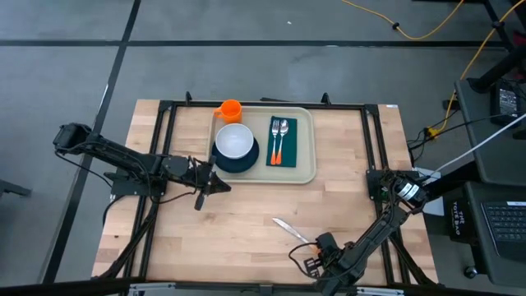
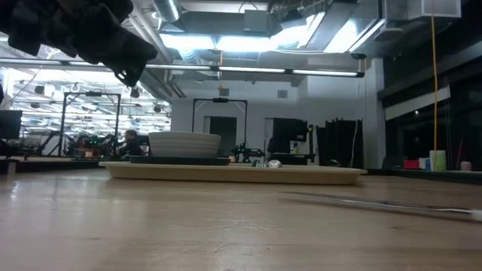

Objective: Set up tray
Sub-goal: Put the orange table knife on top of the green table napkin on the brown serving tray to the right of the orange spoon

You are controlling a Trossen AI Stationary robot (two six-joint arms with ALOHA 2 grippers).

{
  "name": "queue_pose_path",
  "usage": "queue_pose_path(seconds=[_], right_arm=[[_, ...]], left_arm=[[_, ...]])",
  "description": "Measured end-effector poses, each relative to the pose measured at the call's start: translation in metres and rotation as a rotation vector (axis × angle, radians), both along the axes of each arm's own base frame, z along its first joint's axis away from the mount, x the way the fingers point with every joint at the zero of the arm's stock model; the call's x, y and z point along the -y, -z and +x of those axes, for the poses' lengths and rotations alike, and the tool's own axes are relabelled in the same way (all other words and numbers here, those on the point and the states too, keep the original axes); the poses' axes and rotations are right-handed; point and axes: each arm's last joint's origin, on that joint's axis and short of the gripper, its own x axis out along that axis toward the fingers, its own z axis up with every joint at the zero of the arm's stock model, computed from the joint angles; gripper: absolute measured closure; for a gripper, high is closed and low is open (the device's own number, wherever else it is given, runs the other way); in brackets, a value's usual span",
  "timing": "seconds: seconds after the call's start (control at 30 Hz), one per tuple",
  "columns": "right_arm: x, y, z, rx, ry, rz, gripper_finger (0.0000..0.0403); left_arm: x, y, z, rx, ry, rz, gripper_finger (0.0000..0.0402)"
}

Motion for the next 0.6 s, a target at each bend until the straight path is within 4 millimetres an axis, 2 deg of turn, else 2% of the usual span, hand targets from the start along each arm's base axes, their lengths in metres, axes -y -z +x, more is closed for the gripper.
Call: queue_pose_path(seconds=[0.3, 0.6], right_arm=[[0.007, 0.0, 0.008, 0.001, 0.002, -0.007, 0.0401], [0.01, 0.0, 0.011, 0.0, 0.014, -0.005, 0.0401]], left_arm=[[0.0, 0.002, -0.001, -0.049, -0.047, -0.172, 0.0363], [0.001, 0.02, 0.005, -0.198, -0.125, -0.354, 0.0307]])
